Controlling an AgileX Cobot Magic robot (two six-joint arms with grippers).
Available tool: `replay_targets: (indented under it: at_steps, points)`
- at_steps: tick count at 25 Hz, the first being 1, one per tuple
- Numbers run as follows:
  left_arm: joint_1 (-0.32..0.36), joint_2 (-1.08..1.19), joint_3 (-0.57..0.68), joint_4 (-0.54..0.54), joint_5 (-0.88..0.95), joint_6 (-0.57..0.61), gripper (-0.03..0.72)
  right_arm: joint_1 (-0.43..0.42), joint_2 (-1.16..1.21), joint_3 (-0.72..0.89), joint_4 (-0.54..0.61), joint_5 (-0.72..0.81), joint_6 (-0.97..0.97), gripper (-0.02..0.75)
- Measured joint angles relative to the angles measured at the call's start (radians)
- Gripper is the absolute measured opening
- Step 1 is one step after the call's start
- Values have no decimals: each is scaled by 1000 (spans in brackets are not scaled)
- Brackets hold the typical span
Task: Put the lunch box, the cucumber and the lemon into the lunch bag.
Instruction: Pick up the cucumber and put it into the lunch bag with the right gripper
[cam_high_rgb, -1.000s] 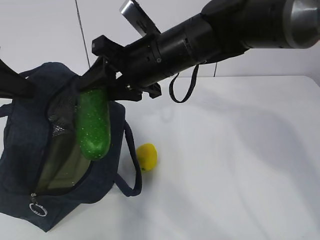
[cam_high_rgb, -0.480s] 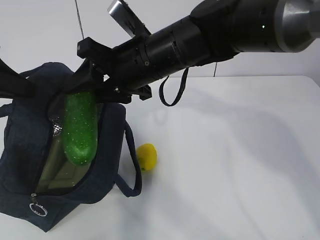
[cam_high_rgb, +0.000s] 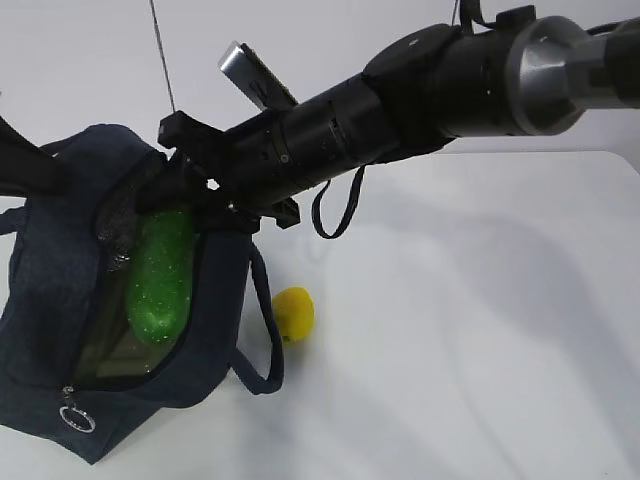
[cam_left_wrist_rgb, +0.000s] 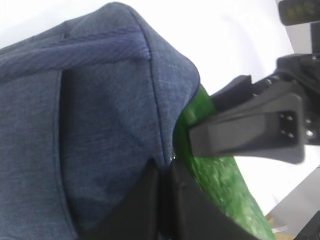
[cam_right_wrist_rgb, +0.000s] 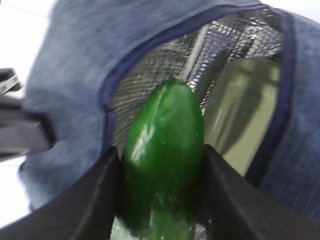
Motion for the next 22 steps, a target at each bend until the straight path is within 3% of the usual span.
replay_targets:
  at_steps: [22]
  points:
    - [0,0,0,-11,2,0,1,2,10,0,50,-77,-38,347]
